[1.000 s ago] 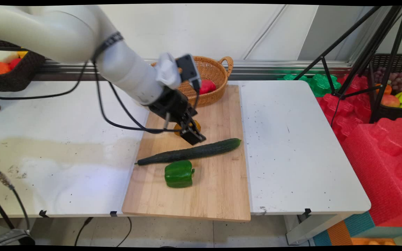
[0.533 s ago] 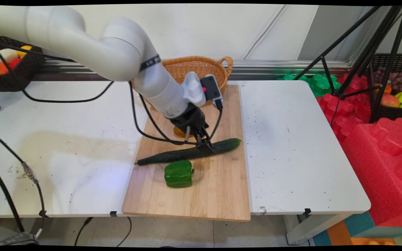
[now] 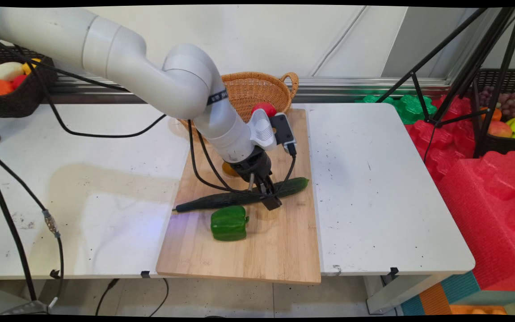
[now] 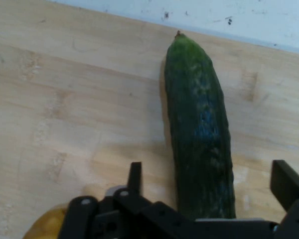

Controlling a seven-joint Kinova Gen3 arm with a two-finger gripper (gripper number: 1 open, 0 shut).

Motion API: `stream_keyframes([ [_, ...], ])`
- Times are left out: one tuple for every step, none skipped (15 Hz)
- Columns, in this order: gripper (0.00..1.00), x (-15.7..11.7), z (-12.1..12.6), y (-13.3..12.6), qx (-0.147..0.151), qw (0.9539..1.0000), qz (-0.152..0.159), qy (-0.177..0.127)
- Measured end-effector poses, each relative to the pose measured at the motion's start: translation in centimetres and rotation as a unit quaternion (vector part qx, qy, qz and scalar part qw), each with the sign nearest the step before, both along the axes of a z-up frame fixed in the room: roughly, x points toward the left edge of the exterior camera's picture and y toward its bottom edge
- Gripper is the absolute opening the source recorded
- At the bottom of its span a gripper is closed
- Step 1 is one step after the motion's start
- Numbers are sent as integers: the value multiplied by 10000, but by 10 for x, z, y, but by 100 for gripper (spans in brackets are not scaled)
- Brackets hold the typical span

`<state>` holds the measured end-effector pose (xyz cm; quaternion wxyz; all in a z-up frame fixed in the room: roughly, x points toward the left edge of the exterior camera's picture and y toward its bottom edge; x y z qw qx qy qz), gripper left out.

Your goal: Pick up the cucumber from the cutting board, then place the picked object in the vegetable basket

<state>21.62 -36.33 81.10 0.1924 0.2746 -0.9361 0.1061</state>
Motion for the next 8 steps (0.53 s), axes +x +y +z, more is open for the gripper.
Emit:
stream_keyframes([
  [100,-1,-2,-1,10,10000,0,-19],
  [0,-2,-4,-3,10,10000,-8,-32],
  [0,-3,-5,-4,6,10000,-17,-39],
  [0,-4,-4,-5,-13,10000,-32,-31],
  [0,-5,-3,-6,-35,10000,-55,-25],
  [0,-5,0,-7,-66,9999,-83,-6],
  [0,-5,6,-7,-107,9999,-107,30],
  [0,-4,12,-7,-147,9998,-130,62],
])
